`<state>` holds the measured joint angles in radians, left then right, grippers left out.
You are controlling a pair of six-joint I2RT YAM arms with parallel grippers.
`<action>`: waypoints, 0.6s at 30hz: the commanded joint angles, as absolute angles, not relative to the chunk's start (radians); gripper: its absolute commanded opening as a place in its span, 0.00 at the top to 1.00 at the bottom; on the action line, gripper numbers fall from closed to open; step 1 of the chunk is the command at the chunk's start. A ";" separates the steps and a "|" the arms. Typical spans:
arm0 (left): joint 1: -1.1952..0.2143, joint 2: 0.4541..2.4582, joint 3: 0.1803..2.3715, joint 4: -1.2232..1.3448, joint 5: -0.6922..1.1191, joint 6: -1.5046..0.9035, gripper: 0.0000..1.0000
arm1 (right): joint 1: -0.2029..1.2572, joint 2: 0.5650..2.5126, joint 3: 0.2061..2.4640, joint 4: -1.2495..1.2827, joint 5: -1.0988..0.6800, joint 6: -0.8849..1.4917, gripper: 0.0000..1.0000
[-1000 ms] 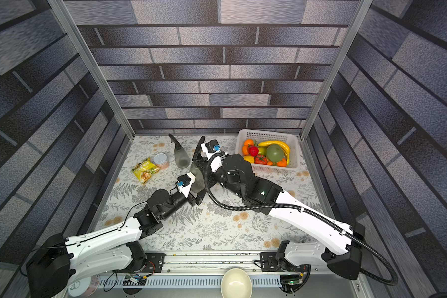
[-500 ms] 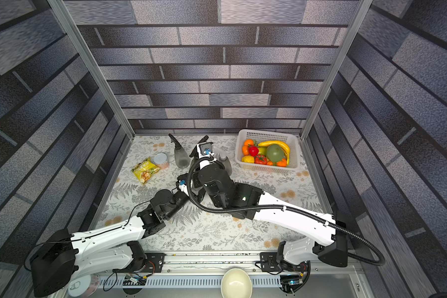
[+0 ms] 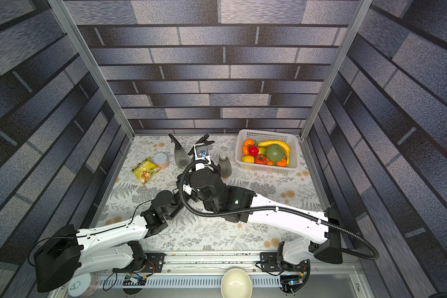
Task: Attach spray nozzles to spray bottles
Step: Screw the spray nozzle on the spray bottle.
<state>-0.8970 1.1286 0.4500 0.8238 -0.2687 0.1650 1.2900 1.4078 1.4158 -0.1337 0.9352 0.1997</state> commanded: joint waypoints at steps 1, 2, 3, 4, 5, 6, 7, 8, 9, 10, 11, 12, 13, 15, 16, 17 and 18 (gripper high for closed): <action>-0.925 1.090 0.461 0.924 -0.219 0.258 0.21 | 1.298 1.419 1.430 -0.151 0.939 0.144 0.75; -0.925 1.088 0.460 0.924 -0.220 0.259 0.21 | 1.299 1.419 1.432 -0.147 0.941 0.137 0.75; -0.923 1.085 0.460 0.922 -0.221 0.262 0.21 | 1.302 1.419 1.433 -0.141 0.942 0.133 0.74; -0.924 1.083 0.461 0.922 -0.222 0.266 0.21 | 1.304 1.419 1.435 -0.133 0.941 0.125 0.72; -0.922 1.080 0.464 0.921 -0.224 0.270 0.21 | 1.307 1.420 1.436 -0.129 0.944 0.120 0.72; -0.920 1.078 0.467 0.916 -0.224 0.277 0.21 | 1.311 1.420 1.437 -0.120 0.948 0.111 0.72; -0.919 1.076 0.469 0.914 -0.222 0.280 0.21 | 1.314 1.420 1.437 -0.117 0.949 0.104 0.71; -0.916 1.072 0.472 0.911 -0.221 0.280 0.21 | 1.316 1.419 1.439 -0.117 0.951 0.102 0.71; -0.913 1.067 0.475 0.907 -0.217 0.282 0.21 | 1.321 1.416 1.438 -0.111 0.954 0.094 0.70; -0.910 1.062 0.476 0.899 -0.215 0.286 0.21 | 1.322 1.412 1.437 -0.109 0.951 0.092 0.70; -0.909 1.059 0.477 0.895 -0.216 0.287 0.21 | 1.324 1.408 1.436 -0.110 0.947 0.091 0.71; -0.907 1.054 0.477 0.893 -0.215 0.291 0.21 | 1.326 1.403 1.433 -0.106 0.945 0.088 0.72; -0.904 1.051 0.476 0.889 -0.213 0.294 0.21 | 1.327 1.398 1.432 -0.103 0.940 0.089 0.71; -0.901 1.045 0.476 0.882 -0.213 0.298 0.21 | 1.331 1.390 1.427 -0.101 0.930 0.086 0.69; -0.900 1.045 0.475 0.882 -0.211 0.301 0.21 | 1.332 1.387 1.425 -0.103 0.920 0.086 0.68; -0.899 1.043 0.474 0.882 -0.210 0.301 0.21 | 1.333 1.384 1.424 -0.102 0.915 0.086 0.68; -0.897 1.043 0.473 0.883 -0.210 0.301 0.21 | 1.334 1.381 1.424 -0.106 0.909 0.086 0.68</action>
<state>-0.8932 1.0801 0.4496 0.8219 -0.2695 0.2329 1.3251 1.3869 1.4189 -0.0986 0.9455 0.1020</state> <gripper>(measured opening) 0.820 0.324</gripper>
